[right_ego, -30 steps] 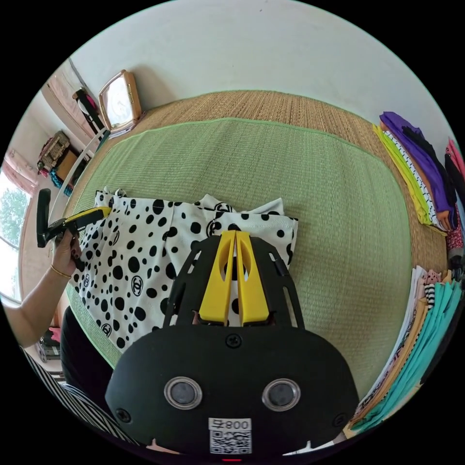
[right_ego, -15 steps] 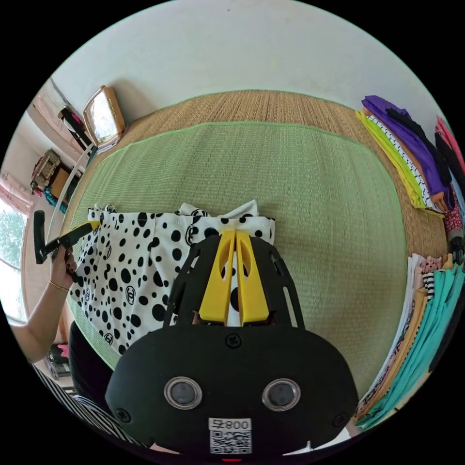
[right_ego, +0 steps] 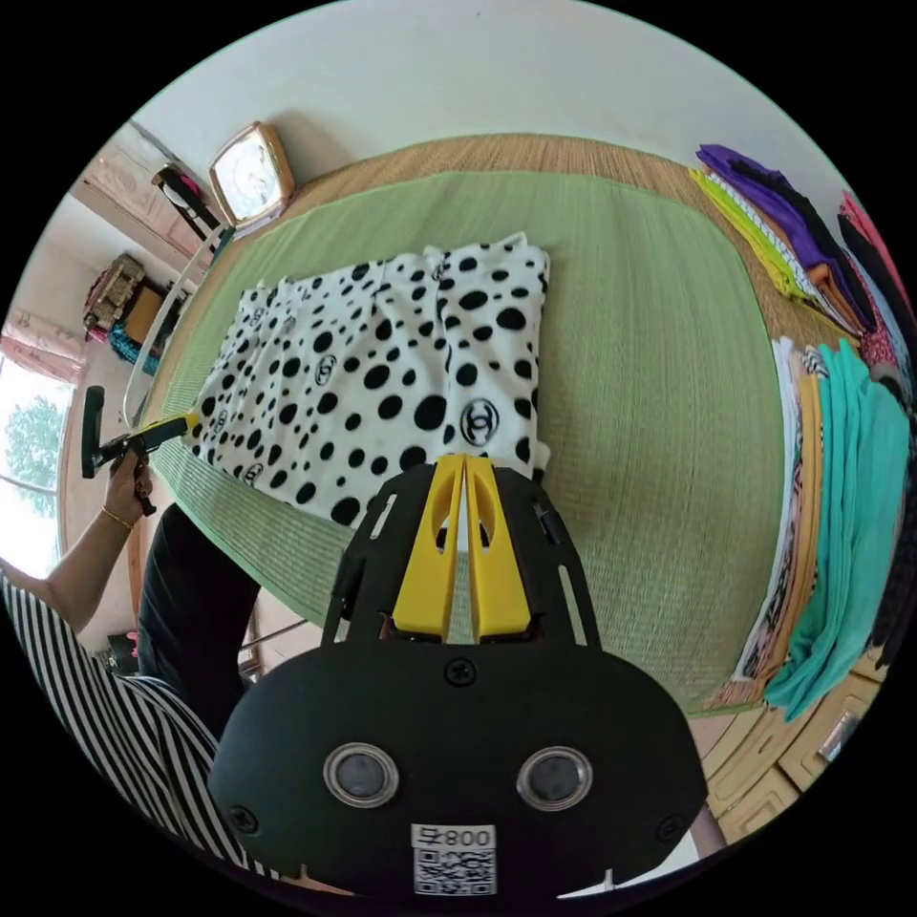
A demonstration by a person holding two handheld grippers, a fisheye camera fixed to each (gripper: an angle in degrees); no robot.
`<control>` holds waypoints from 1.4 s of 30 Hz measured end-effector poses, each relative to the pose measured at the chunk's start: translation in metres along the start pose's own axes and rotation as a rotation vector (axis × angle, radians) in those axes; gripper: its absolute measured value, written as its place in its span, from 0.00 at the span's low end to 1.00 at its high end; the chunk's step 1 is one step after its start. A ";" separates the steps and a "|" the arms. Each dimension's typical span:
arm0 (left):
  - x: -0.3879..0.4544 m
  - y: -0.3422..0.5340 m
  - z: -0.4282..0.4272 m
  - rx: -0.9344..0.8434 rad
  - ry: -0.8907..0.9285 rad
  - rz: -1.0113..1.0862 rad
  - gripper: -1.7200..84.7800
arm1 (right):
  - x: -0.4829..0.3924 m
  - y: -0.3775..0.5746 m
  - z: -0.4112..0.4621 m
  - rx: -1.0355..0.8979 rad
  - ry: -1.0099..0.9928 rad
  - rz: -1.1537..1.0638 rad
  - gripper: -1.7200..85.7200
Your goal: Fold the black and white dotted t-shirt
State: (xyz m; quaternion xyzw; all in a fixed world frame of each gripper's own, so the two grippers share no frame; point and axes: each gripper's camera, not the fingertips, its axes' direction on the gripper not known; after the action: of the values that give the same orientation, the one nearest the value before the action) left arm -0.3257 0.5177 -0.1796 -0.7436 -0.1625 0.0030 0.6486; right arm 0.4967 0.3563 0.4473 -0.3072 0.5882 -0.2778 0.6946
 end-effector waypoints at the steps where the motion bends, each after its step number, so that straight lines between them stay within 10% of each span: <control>1: -0.005 0.003 -0.004 0.015 0.060 -0.012 0.03 | 0.009 0.005 -0.004 -0.003 -0.014 0.021 0.02; 42: 0.024 0.111 0.093 0.127 0.288 -0.247 0.03 | 0.216 0.108 -0.096 -0.010 -0.521 0.218 0.03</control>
State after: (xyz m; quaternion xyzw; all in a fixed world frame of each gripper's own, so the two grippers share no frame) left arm -0.2970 0.6014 -0.2968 -0.6683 -0.1576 -0.1727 0.7062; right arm 0.4375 0.2563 0.2149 -0.3066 0.4208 -0.1102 0.8466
